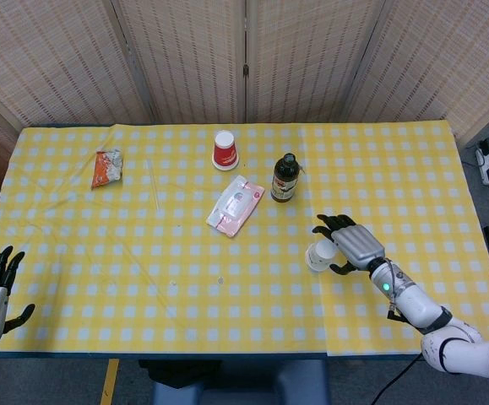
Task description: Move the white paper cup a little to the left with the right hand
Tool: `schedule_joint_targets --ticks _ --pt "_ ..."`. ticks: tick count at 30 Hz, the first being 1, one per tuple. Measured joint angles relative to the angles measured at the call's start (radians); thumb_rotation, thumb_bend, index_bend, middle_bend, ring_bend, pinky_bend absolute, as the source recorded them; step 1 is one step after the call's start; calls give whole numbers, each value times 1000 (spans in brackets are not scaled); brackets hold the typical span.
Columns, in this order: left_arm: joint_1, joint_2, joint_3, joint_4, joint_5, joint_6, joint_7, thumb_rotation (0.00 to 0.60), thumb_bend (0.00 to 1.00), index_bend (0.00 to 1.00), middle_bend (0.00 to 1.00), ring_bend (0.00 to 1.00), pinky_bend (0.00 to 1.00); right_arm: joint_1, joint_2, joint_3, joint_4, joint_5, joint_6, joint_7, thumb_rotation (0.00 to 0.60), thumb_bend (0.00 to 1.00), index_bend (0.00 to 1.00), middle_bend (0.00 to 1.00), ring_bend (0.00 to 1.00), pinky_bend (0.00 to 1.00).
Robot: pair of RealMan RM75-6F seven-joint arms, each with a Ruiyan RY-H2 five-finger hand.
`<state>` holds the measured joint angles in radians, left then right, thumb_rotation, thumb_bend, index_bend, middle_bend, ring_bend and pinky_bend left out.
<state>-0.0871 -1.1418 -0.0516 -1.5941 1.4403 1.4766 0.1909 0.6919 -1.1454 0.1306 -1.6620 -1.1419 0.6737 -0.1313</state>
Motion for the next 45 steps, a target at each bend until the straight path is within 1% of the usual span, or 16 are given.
schedule_joint_targets --ticks 9,13,21,38,45 --pt "1 -1 0 5 -2 2 -4 600 281 58 35 0 0 18 -4 -8 11 22 -1 8 600 340 252 67 53 0" --pt "1 -1 0 7 0 1 -7 600 281 58 35 0 0 25 -7 -11 16 35 -1 8 600 371 281 79 58 0" --pt "0 -3 -1 13 -4 -2 -9 600 281 58 35 0 0 39 -15 -17 27 52 1 10 600 399 310 92 63 0" --pt "-1 -8 0 22 -8 -8 -12 600 281 58 35 0 0 47 -14 -28 23 63 20 11 600 399 372 135 68 0" --pt "-1 -8 -1 21 -6 -5 -12 600 281 58 35 0 0 39 12 -26 -5 51 43 24 600 400 374 139 61 0"
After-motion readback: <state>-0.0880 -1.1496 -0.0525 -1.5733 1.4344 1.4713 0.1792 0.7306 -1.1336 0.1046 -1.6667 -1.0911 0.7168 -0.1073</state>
